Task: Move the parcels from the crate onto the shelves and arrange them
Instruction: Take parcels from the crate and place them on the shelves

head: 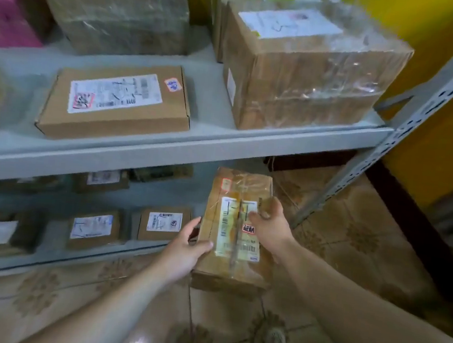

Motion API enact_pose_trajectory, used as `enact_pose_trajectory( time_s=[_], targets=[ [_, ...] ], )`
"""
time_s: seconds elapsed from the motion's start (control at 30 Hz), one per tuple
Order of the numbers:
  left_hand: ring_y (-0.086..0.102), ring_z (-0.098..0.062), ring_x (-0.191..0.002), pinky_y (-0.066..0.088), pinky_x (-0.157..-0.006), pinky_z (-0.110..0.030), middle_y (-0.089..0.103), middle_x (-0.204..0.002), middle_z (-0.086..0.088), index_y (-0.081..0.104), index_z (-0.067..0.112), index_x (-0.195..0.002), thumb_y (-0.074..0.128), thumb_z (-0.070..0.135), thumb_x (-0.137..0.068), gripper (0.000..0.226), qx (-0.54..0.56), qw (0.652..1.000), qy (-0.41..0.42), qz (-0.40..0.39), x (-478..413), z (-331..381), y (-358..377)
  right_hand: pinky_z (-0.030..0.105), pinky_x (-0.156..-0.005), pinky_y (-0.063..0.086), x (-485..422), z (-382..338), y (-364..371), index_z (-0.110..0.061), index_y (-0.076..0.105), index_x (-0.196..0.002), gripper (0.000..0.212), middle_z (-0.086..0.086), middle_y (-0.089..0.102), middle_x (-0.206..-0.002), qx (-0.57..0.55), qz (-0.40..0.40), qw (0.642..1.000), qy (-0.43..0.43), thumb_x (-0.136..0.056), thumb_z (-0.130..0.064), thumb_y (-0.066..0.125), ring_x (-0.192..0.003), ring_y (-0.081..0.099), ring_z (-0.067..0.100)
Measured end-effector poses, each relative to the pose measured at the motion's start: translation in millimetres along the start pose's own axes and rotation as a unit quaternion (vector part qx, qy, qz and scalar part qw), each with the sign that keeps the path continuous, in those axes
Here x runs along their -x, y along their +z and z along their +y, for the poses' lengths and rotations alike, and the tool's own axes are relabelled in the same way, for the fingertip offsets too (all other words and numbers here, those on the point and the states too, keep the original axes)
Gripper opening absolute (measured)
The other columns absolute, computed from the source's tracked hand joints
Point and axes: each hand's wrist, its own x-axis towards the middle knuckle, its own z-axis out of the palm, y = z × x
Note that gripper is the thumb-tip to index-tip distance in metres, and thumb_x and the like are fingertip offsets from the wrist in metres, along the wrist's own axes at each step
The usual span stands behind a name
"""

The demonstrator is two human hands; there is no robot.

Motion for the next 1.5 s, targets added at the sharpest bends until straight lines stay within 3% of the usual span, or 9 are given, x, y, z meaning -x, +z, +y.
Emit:
enact_pose_trajectory(
  time_s=[0.17,0.37,0.43,0.83,0.9,0.97,1.1,1.27,1.5],
  targets=[
    [0.053,-0.022,-0.125,0.043,-0.105,-0.051,0.047,-0.146,0.004,0.022,0.039,-0.151,0.074,0.029,-0.083,0.086,-0.008,0.999,0.033,0.026,-122.8,-61.3,35.5,0.042,-0.086,0.057,-121.5,58.9,21.8,-0.030,0.029,-0.143,0.052,-0.004,0.062,-0.106,0.016,-0.001,0.998,-0.053,-0.098,-0.024,0.054,-0.081,0.061,0.012],
    [0.060,-0.006,-0.101,0.047,-0.096,-0.035,0.051,-0.133,0.015,0.022,0.041,-0.151,0.069,0.026,-0.089,0.079,-0.015,0.993,0.104,0.055,-253.5,-137.0,61.7,0.021,-0.051,0.043,-249.3,126.2,57.8,-0.023,0.021,-0.154,0.064,-0.013,0.058,-0.091,0.059,0.016,0.990,-0.125,-0.100,-0.025,0.055,-0.072,0.056,0.002],
    [0.065,-0.007,-0.099,0.049,-0.098,-0.041,0.056,-0.126,0.018,0.025,0.043,-0.149,0.070,0.027,-0.088,0.078,-0.002,0.990,0.130,0.057,-290.3,-156.1,65.3,0.021,-0.048,0.041,-283.9,139.4,67.7,-0.022,0.024,-0.153,0.061,-0.010,0.059,-0.089,0.057,0.023,0.987,-0.148,-0.100,-0.026,0.055,-0.071,0.057,0.005],
    [0.057,-0.014,-0.116,0.041,-0.105,-0.038,0.050,-0.140,0.012,0.016,0.042,-0.153,0.058,0.043,-0.093,0.073,-0.115,0.980,0.150,0.057,-364.0,-165.0,61.6,0.025,-0.081,0.038,-349.0,155.5,83.2,-0.015,0.020,-0.156,0.065,0.007,0.047,-0.145,0.091,-0.004,0.980,-0.178,-0.102,-0.029,0.054,-0.098,0.048,0.015],
    [0.045,-0.017,-0.132,0.034,-0.111,-0.036,0.039,-0.151,0.008,0.018,0.038,-0.153,0.051,0.049,-0.095,0.068,-0.184,0.967,0.156,0.078,-367.2,-164.1,47.8,0.032,-0.099,0.041,-353.2,157.3,81.0,-0.019,0.013,-0.158,0.075,0.009,0.032,-0.156,0.193,0.032,0.954,-0.227,-0.099,-0.040,0.055,-0.125,0.047,0.026],
    [0.032,-0.021,-0.142,0.027,-0.115,-0.039,0.030,-0.157,0.004,0.022,0.035,-0.153,0.046,0.056,-0.093,0.068,-0.245,0.948,0.162,0.120,-376.2,-170.0,25.4,0.044,-0.117,0.027,-359.2,158.9,83.1,-0.029,0.012,-0.158,0.082,0.008,0.018,-0.163,0.312,0.045,0.897,-0.311,-0.093,-0.056,0.054,-0.147,0.022,0.030],
    [0.005,-0.025,-0.150,0.008,-0.120,-0.051,0.009,-0.163,0.002,0.017,0.031,-0.154,0.033,0.068,-0.091,0.075,-0.495,0.839,0.096,0.204,-396.3,-198.7,-16.4,0.053,-0.120,0.004,-366.7,158.0,94.1,-0.042,0.018,-0.155,0.079,0.000,0.008,-0.166,0.489,-0.024,0.791,-0.368,-0.087,-0.078,0.035,-0.152,0.002,0.025],
    [-0.014,-0.019,-0.149,0.002,-0.116,-0.060,-0.014,-0.162,0.010,-0.003,0.040,-0.153,0.027,0.068,-0.093,0.074,-0.540,0.813,0.054,0.210,-406.7,-240.6,-21.5,0.055,-0.121,0.006,-386.7,147.3,92.2,-0.046,0.018,-0.154,0.087,-0.003,0.009,-0.165,0.486,-0.038,0.787,-0.377,-0.077,-0.086,0.026,-0.152,0.001,0.022],
    [-0.014,-0.016,-0.149,-0.001,-0.116,-0.060,-0.010,-0.162,0.012,0.002,0.041,-0.153,0.029,0.056,-0.098,0.063,-0.513,0.818,0.067,0.252,-418.1,-242.0,-22.4,0.051,-0.121,0.008,-402.0,120.9,94.2,-0.046,0.027,-0.152,0.066,0.004,0.020,-0.160,0.517,-0.002,0.766,-0.382,-0.092,-0.071,0.037,-0.149,0.011,0.027]
  ],
)
